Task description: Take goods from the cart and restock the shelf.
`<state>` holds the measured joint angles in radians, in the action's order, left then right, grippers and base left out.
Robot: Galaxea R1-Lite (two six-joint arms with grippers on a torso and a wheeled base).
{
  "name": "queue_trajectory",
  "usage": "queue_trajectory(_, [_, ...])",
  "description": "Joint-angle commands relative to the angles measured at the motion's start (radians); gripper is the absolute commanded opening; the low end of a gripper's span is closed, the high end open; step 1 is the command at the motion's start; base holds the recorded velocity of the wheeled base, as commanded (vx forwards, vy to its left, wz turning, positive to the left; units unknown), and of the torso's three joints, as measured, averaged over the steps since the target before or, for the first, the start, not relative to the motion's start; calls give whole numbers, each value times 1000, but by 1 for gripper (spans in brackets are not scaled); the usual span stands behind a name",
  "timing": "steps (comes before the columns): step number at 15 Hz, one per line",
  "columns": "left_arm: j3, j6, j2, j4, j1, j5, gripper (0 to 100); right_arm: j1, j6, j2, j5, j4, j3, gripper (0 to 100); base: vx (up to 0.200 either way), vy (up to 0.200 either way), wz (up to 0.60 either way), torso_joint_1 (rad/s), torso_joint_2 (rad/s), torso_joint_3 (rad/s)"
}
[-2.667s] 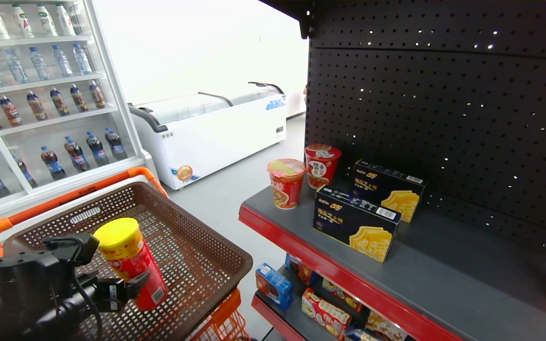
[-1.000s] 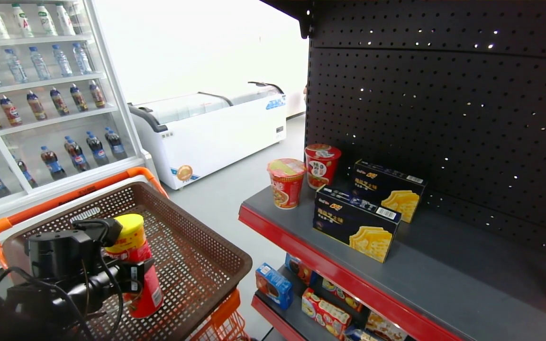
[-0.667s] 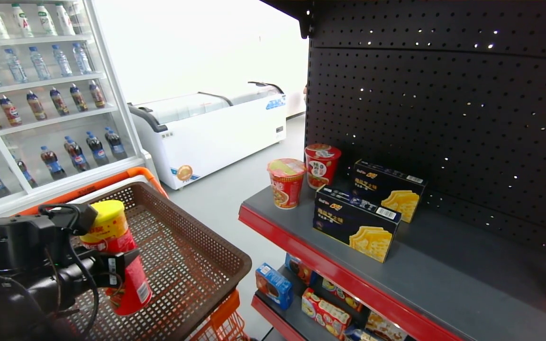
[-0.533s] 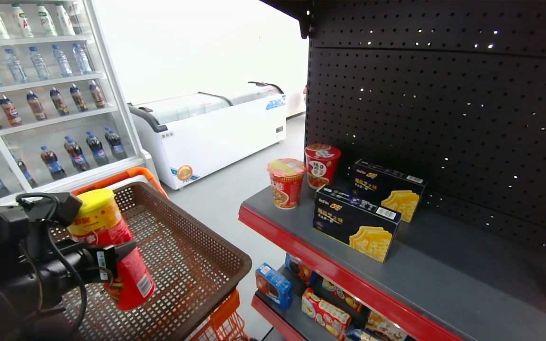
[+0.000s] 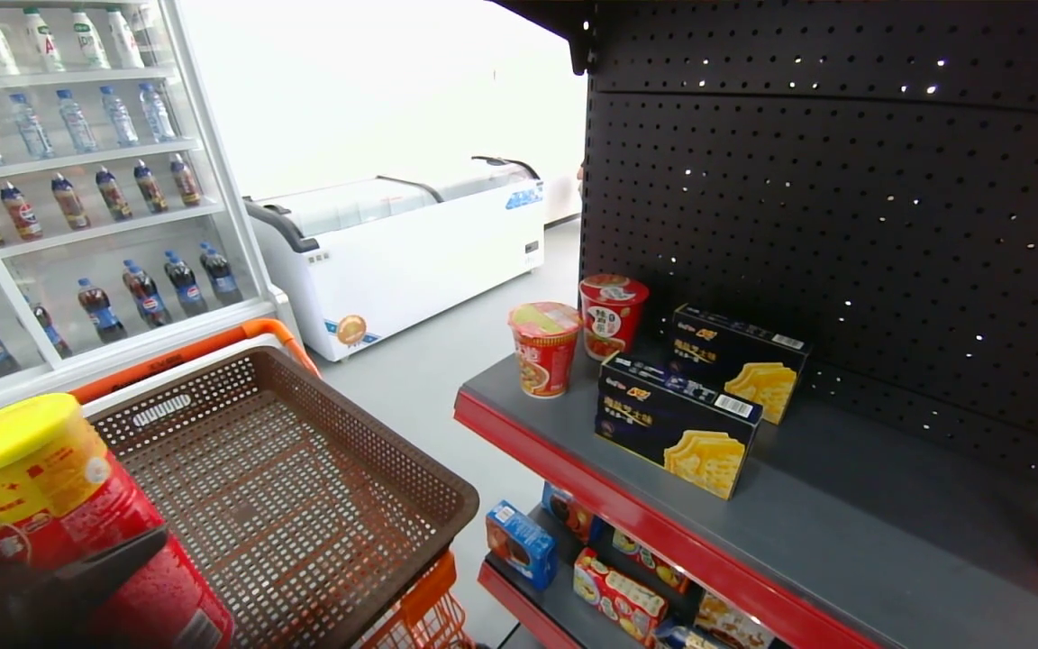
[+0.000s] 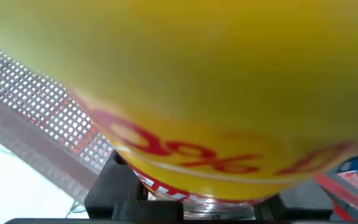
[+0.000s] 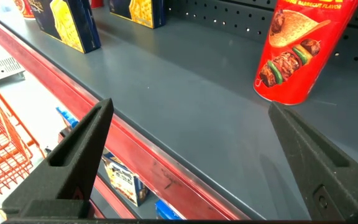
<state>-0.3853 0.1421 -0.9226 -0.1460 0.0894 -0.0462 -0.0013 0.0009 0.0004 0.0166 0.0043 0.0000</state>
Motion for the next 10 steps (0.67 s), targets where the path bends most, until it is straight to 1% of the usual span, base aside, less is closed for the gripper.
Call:
queue_trajectory(1, [-18, 17, 125, 8, 4, -8, 0, 0, -1, 0, 0, 0, 0, 100, 0, 0, 0, 0, 0, 0])
queue_trajectory(4, [-15, 14, 223, 19, 9, -9, 0, 0, -1, 0, 0, 0, 0, 100, 0, 0, 0, 0, 0, 0])
queue_trajectory(7, [-7, 13, 238, 9, 7, -4, 0, 0, -1, 0, 0, 0, 0, 100, 0, 0, 0, 0, 0, 0])
queue_trajectory(10, [-20, 8, 268, 16, 7, -6, 0, 1, -1, 0, 2, 0, 0, 100, 0, 0, 0, 0, 0, 0])
